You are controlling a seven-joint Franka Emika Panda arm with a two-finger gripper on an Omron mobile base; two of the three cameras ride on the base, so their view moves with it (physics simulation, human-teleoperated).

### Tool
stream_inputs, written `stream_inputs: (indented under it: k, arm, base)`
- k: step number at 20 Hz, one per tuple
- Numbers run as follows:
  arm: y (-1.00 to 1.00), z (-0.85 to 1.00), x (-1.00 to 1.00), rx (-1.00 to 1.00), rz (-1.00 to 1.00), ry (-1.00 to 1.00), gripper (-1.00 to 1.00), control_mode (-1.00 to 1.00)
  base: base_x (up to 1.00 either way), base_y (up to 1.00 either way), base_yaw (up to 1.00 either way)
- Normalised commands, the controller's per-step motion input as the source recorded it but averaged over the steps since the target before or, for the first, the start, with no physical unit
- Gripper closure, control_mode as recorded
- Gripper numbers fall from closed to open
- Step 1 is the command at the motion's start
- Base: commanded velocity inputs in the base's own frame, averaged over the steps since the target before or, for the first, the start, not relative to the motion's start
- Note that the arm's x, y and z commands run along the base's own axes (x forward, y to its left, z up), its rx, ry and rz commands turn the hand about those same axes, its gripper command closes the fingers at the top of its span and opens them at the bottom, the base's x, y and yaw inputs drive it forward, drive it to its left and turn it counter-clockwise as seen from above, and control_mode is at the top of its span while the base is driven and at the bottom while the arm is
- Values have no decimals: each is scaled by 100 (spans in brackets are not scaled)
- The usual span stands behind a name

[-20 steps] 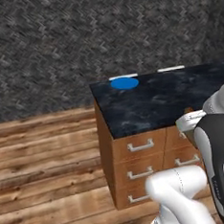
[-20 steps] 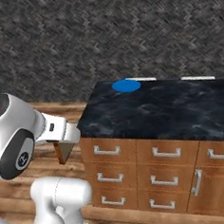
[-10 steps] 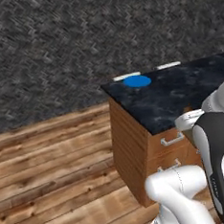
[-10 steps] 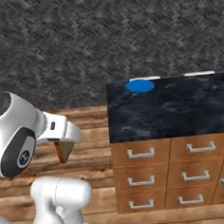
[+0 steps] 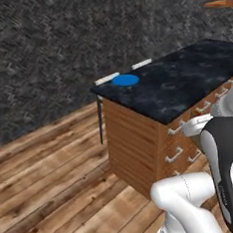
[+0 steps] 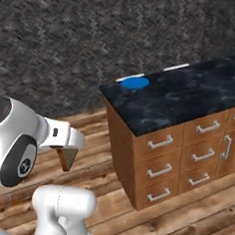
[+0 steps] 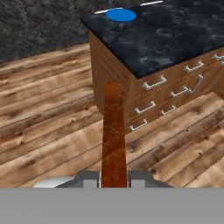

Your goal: Start the toaster. Once the lever pops up, take the bread to the plate on the dining counter.

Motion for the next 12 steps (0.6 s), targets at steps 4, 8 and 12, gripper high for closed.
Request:
stream_inputs:
  k: [4,8,12]
  arm:
    - [0,0,0,0,0,0,100,100]
    - [0,0,0,0,0,0,100,100]
    - [0,0,0,0,0,0,100,100]
  base:
    - [34,80,-73]
    - [41,80,-73]
    - [33,99,-64]
